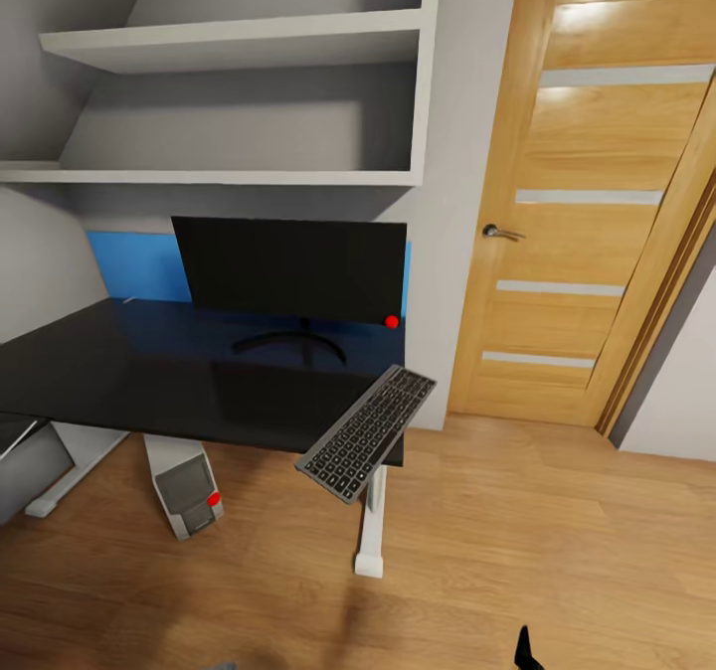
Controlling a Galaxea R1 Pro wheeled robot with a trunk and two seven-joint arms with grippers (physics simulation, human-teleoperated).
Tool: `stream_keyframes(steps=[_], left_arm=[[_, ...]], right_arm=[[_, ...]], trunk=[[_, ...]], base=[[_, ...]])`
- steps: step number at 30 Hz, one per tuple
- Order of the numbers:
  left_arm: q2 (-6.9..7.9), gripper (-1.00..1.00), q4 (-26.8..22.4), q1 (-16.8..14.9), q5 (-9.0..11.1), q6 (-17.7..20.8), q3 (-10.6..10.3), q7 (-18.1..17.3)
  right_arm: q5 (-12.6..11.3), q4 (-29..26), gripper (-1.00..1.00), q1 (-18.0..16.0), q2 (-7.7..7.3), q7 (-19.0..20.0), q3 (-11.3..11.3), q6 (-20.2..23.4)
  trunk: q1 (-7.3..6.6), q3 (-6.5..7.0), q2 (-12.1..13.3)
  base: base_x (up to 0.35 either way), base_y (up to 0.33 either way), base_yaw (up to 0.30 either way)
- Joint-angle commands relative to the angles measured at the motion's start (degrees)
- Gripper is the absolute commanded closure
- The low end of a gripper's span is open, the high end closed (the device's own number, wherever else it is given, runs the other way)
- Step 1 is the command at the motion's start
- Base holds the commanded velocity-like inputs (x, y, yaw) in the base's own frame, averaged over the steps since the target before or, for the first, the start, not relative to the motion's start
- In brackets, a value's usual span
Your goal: In the bedroom, organize the workspace by keeping the computer under the desk, ensuring the monitor is on the desk, placing the keyboard on the desk next to the monitor, placing the mouse on the desk next to the keyboard, moving the folder from the swivel chair onto the desk next to the mouse, stacking the notebook on top of the folder with the pen on top of the notebook, and positioning the swivel chair next to the desk.
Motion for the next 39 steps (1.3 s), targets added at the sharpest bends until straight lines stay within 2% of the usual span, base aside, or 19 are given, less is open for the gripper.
stream_keyframes(steps=[1, 5, 8, 10, 12, 13, 15, 16, 18, 20, 25, 28, 34, 39], left_arm=[[-0.05, -1.00, 0.1, 0.0, 0.2, 0.3, 0.1, 0.1], [-0.19, -1.00, 2.0, 0.0, 0.1, 0.2, 0.0, 0.2], [-0.21, -1.00, 4.5, 0.0, 0.0, -0.5, 0.0, 1.2], [-0.17, -1.00, 7.8, 0.0, -0.1, -3.2, -0.1, 2.7], [-0.07, -1.00, 12.5, 0.0, -0.1, -8.6, -0.1, 4.0], [0.14, -1.00, 17.7, 0.0, -0.1, -16.1, -0.1, 4.7], [0.26, -1.00, 20.7, 0.0, -0.1, -21.7, -0.2, 4.9], [0.36, -1.00, 23.8, -0.1, -0.2, -29.3, -0.3, 5.0], [0.44, -1.00, 25.4, -0.1, -0.2, -34.9, -0.4, 5.2], [0.59, -1.00, 26.0, -0.1, -0.2, -37.4, -0.4, 5.2], [1.21, -1.00, 27.0, -0.1, -0.2, -41.2, -0.4, 5.3], [1.29, -1.00, 27.1, -0.1, -0.2, -41.6, -0.4, 5.3], [1.46, -1.00, 27.2, -0.1, -0.1, -41.6, -0.4, 5.4], [1.66, -1.00, 27.3, -0.1, -0.1, -41.5, -0.3, 5.4]], right_arm=[[-0.6, 0.1, -1.00, 0.0, -0.02, 0.4, 0.2, -1.4], [0.0, 3.0, -1.00, 0.0, -0.01, 0.5, 0.5, -5.4], [1.6, 6.8, -1.00, 0.0, -0.09, 0.5, 0.9, -5.9], [3.3, 8.6, -1.00, 0.1, -0.36, 0.5, 1.1, -5.9], [5.8, 9.5, -1.00, 0.2, -0.73, 0.7, 1.3, -5.9], [9.3, 9.9, -1.00, 0.3, -0.95, 0.9, 1.5, -5.9], [12.0, 10.1, -1.00, 0.5, -0.96, 1.0, 1.6, -5.9], [16.1, 10.3, -1.00, 0.9, -0.67, 1.0, 1.8, -5.9], [19.4, 10.4, -1.00, 1.6, -0.02, 1.0, 1.9, -5.9], [21.0, 10.4, -1.00, 2.0, 0.29, 1.0, 1.9, -5.9], [24.0, 10.4, -1.00, 2.9, 0.67, 1.0, 1.9, -5.9], [24.4, 10.4, -1.00, 3.0, 0.70, 1.0, 1.9, -5.9], [24.6, 10.4, -1.00, 3.0, 0.99, 0.9, 1.9, -5.9], [24.6, 10.4, -1.00, 3.1, 0.86, 0.9, 1.9, -5.9]], trunk=[[-0.23, 0.13, 0.4], [-1.11, 0.85, 2.0], [-1.77, 1.38, 3.2], [-2.21, 1.74, 4.0], [-2.65, 2.10, 4.8], [-2.87, 2.28, 5.2], [-3.31, 2.64, 6.0], [-3.53, 2.82, 6.4], [-3.96, 3.18, 7.2], [-4.40, 3.54, 8.0], [-5.50, 4.44, 10.0], [-6.16, 4.97, 11.2], [-6.16, 5.04, 11.2], [-6.16, 5.20, 11.2]], base=[[0.000, 0.000, 0.000], [0.000, 0.000, 0.000], [0.000, 0.000, 0.000], [0.000, 0.000, 0.000], [0.000, 0.000, 0.000], [0.000, 0.000, 0.000], [0.000, 0.000, 0.000], [0.000, 0.000, 0.000], [0.000, 0.000, 0.000], [0.000, 0.000, 0.000], [0.000, 0.000, 0.000], [0.000, 0.000, 0.000], [0.000, 0.000, -0.042], [0.000, 0.000, -0.222]])
